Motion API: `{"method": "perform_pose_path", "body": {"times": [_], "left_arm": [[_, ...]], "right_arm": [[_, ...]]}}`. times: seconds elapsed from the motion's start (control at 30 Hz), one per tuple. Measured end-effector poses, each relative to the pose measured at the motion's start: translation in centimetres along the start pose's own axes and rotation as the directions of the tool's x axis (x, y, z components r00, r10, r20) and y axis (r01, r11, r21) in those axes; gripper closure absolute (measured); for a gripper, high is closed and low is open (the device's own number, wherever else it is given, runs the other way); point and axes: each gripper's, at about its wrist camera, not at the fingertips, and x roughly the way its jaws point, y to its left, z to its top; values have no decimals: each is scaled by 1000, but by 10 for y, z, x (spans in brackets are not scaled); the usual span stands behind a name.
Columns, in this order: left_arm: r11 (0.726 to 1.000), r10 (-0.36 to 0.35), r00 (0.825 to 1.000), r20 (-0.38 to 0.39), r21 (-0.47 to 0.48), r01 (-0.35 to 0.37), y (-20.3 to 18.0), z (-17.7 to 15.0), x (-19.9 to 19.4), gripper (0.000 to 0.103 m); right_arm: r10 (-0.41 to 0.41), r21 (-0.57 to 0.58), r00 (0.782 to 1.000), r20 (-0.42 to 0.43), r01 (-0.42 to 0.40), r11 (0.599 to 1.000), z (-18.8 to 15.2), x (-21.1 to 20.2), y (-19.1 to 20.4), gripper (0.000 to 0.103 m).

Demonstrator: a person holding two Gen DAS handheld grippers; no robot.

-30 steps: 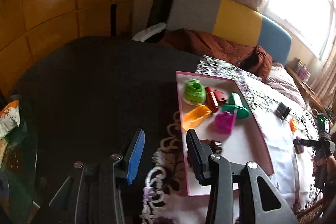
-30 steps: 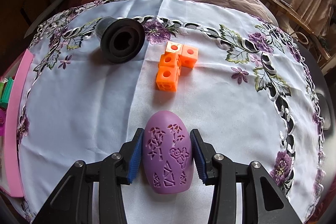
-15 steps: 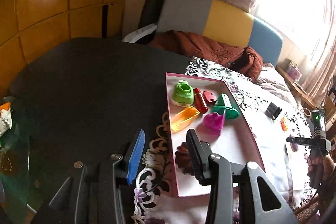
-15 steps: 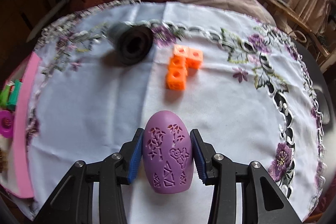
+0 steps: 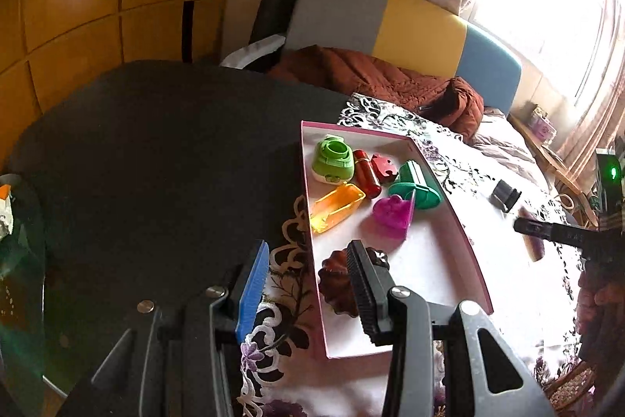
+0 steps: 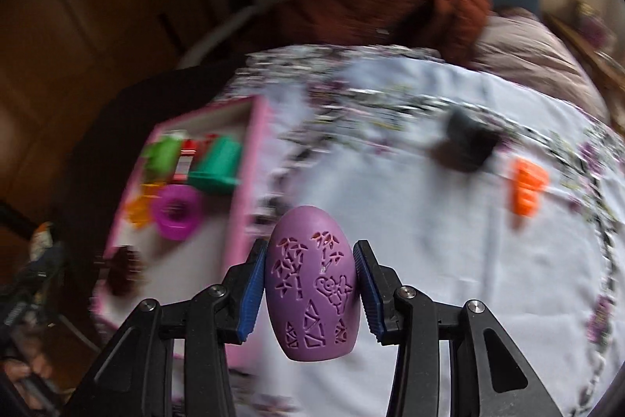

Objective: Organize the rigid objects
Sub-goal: 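Carry the pink oval egg into the tray with the right tool and release it, then move both open tools out of the tray back over the cloth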

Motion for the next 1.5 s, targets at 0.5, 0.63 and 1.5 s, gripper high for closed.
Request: {"method": "perform_pose_path", "body": {"times": [0.5,0.63,1.5], "left_arm": [[986,-152,985,-87,61,157,-18,-16,12,64],[970,-222,965,-140,66,233,-27,-20,22,67],[970,-171,968,-185,141,199,-54,6,74,69]], "right_arm": [[53,16,997,-64,-52,999,16,67,81,58],[3,2,998,-68,-3,1000,14,87,77,59],[19,94,998,62,-25,995,-5,18,6,47]]}}
